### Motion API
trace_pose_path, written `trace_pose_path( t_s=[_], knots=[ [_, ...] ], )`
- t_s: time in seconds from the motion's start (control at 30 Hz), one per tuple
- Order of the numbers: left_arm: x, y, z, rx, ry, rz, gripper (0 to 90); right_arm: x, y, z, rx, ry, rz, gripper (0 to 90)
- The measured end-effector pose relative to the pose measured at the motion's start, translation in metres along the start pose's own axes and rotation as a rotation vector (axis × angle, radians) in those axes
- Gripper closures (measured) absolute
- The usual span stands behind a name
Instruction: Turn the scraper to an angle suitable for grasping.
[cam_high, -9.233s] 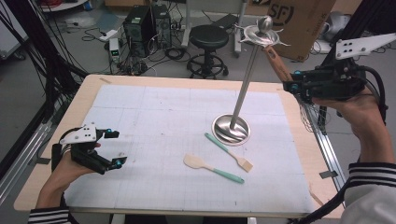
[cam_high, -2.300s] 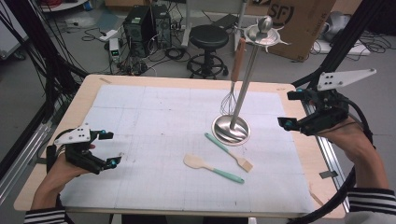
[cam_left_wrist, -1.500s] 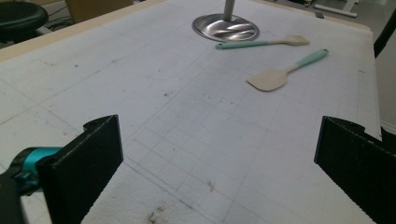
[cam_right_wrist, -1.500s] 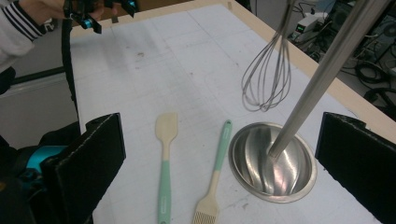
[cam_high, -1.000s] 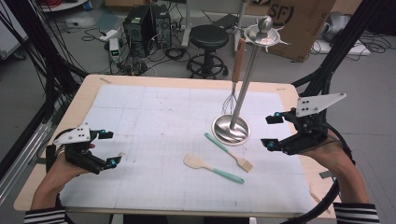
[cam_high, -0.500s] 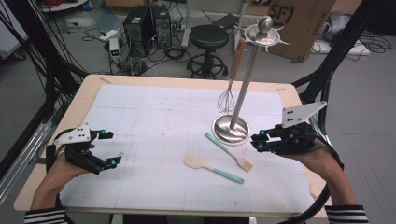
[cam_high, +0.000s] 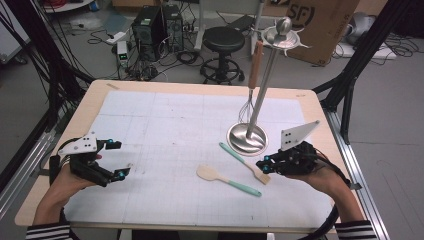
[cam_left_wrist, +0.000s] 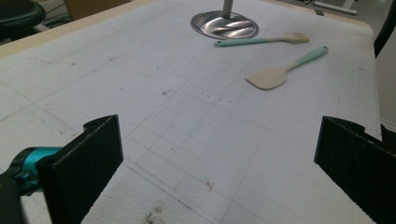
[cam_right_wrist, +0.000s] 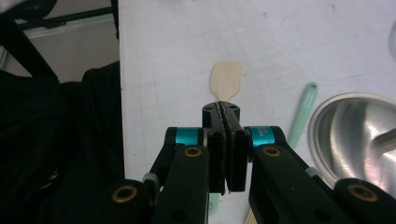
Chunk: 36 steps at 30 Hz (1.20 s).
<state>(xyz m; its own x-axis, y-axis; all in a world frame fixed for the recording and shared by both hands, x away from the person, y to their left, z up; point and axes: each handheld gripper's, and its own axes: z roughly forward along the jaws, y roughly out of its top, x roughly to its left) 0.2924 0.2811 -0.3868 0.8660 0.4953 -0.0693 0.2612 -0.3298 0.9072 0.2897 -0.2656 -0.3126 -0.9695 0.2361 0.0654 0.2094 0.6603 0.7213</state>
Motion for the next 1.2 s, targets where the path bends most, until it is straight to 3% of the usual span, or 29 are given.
trace_pose_path(
  t_s=[0.23, 0.43, 1.2],
  knots=[
    [0.0, 0.0, 0.001, 0.003, -0.001, -0.001, 1.7, 0.002, -0.009, 0.025, 0.063, 0.033, -0.002, 88.8],
    [0.0, -0.001, 0.002, 0.005, -0.008, -0.001, 1.7, 0.005, -0.018, 0.042, 0.126, 0.033, 0.008, 88.8],
    [0.0, -0.002, 0.003, 0.012, -0.009, -0.001, 1.7, 0.006, -0.045, 0.085, 0.282, 0.062, 0.006, 88.7]
  ],
)
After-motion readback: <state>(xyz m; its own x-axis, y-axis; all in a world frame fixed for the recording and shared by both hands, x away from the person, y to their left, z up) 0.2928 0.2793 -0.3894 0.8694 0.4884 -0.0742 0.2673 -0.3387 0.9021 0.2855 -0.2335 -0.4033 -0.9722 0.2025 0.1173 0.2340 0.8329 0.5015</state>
